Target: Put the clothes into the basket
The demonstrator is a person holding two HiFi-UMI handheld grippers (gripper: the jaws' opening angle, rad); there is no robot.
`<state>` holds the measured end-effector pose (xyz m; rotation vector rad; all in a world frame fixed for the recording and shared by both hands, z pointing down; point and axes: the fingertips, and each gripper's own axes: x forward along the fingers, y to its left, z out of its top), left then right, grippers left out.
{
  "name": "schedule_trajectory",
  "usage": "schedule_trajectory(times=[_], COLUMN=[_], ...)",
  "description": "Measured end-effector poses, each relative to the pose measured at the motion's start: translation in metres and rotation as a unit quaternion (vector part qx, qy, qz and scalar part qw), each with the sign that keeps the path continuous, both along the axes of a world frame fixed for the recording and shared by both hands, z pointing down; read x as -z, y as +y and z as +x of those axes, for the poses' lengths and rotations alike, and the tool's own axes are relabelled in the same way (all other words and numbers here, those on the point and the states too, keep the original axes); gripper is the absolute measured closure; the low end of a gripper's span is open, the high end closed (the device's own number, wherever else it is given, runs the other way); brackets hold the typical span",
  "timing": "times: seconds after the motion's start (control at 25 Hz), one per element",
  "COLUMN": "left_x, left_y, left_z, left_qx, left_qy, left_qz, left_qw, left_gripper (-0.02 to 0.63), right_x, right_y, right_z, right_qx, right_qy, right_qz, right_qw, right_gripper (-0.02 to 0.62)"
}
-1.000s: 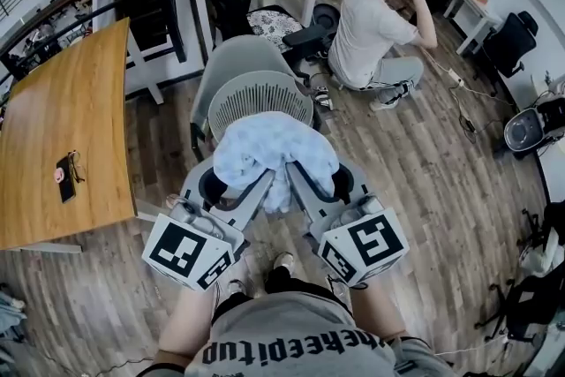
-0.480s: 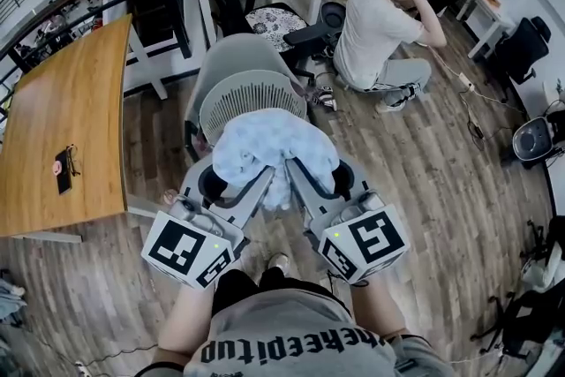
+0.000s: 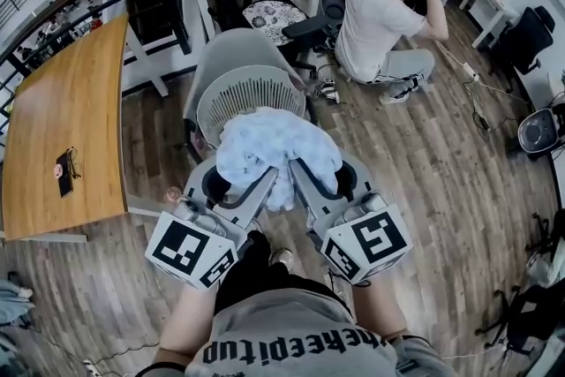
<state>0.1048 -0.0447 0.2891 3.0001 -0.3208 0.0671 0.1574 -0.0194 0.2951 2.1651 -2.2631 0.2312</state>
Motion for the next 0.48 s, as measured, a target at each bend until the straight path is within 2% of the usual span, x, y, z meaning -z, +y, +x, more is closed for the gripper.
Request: schedule_trajectory(times=[0.48], left_x=[-0.002], left_y=[-0.040], left_z=[0.013], left_qx=[-0.009], left_qy=[0.005], left_qz=[-0.007], left_qw=[0.9999], left_gripper=[0.408], right_x=[-0.001], right_y=[-0.039], right_z=[0.013], right_qx=[-0.012], right_qy=[0.004], right_qz=[-0.006], right_qw=[1.000], right_gripper=[0.446])
